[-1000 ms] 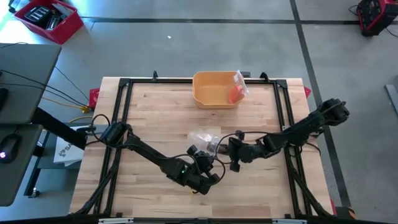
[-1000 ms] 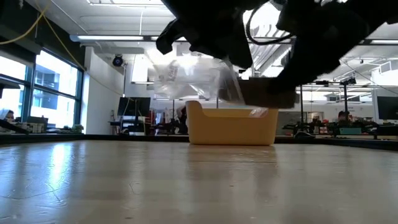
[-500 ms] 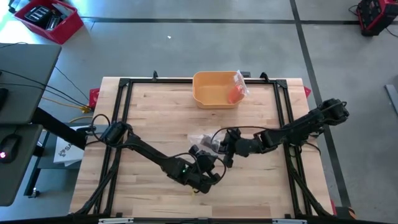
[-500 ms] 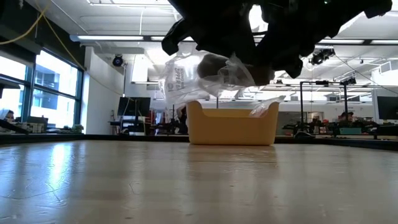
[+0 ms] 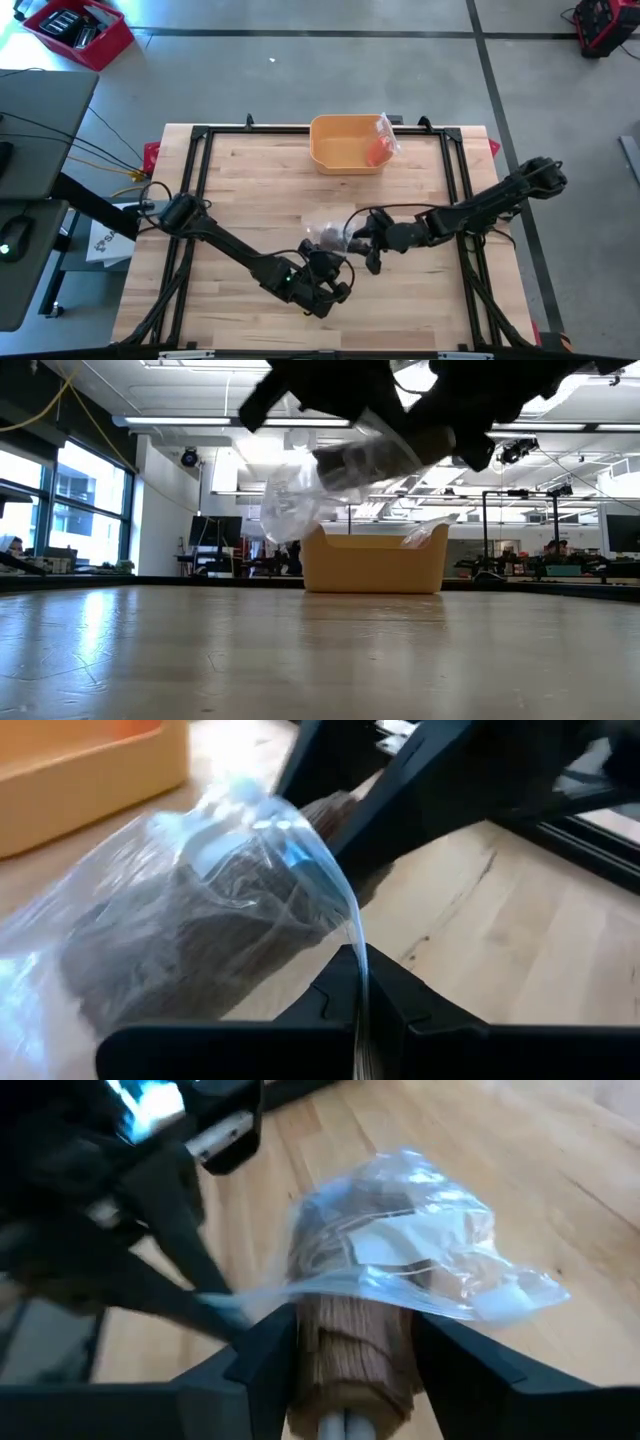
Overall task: Roll bandage
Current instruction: Put the brown bandage into the transparent zip bag, then close the transparent zip bag
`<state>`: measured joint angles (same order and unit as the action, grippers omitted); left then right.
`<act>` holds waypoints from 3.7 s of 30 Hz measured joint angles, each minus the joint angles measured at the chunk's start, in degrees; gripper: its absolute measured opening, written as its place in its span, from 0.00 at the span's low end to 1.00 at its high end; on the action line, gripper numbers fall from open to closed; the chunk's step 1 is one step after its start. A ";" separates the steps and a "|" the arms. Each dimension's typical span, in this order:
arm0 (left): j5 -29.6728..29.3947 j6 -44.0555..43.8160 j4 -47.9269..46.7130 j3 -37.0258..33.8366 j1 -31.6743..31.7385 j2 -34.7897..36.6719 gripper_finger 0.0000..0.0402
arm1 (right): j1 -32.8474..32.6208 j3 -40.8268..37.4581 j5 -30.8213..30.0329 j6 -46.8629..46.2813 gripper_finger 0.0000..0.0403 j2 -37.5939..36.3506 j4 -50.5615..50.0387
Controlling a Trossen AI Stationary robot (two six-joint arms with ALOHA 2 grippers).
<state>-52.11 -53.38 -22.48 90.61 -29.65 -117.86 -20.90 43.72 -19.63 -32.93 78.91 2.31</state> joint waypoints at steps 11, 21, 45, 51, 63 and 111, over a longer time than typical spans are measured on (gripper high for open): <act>-1.12 -1.67 -3.69 0.00 -0.17 1.87 0.00 | -5.80 0.04 -7.29 5.31 0.47 -8.97 0.66; 0.28 -1.90 -3.13 -0.02 -0.82 2.73 0.00 | -10.67 0.04 -4.35 21.02 0.47 -11.13 -1.81; 16.88 11.97 2.41 -0.02 -2.25 8.11 0.00 | -19.35 -7.02 -7.08 28.46 0.32 -5.47 8.38; 14.13 11.62 -1.32 -0.02 -2.25 8.11 0.02 | -19.95 -7.04 -8.43 27.19 0.03 -5.83 6.55; 10.59 10.47 -18.77 -0.02 2.36 9.65 0.35 | -17.79 2.45 -13.62 6.78 0.00 -7.21 -18.47; 38.12 60.05 30.24 0.00 11.05 -3.68 0.43 | -21.28 3.13 -11.33 16.51 0.00 -7.27 -17.51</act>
<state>-13.99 6.67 7.75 90.61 -18.60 -121.54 -42.17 46.85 -30.96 -16.43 71.64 -15.20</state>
